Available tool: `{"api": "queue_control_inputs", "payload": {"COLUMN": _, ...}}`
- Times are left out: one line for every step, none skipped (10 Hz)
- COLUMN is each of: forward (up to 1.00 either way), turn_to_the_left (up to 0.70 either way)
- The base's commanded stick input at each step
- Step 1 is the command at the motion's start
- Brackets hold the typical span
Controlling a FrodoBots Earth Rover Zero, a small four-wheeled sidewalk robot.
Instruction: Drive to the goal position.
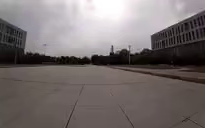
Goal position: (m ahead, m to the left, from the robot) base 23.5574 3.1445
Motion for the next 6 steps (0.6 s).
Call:
{"api": "queue_control_inputs", "payload": {"forward": 0.7, "turn_to_the_left": 0.0}}
{"api": "queue_control_inputs", "payload": {"forward": 0.7, "turn_to_the_left": 0.0}}
{"api": "queue_control_inputs", "payload": {"forward": 0.7, "turn_to_the_left": 0.0}}
{"api": "queue_control_inputs", "payload": {"forward": 0.7, "turn_to_the_left": 0.0}}
{"api": "queue_control_inputs", "payload": {"forward": 0.7, "turn_to_the_left": 0.0}}
{"api": "queue_control_inputs", "payload": {"forward": 0.7, "turn_to_the_left": 0.0}}
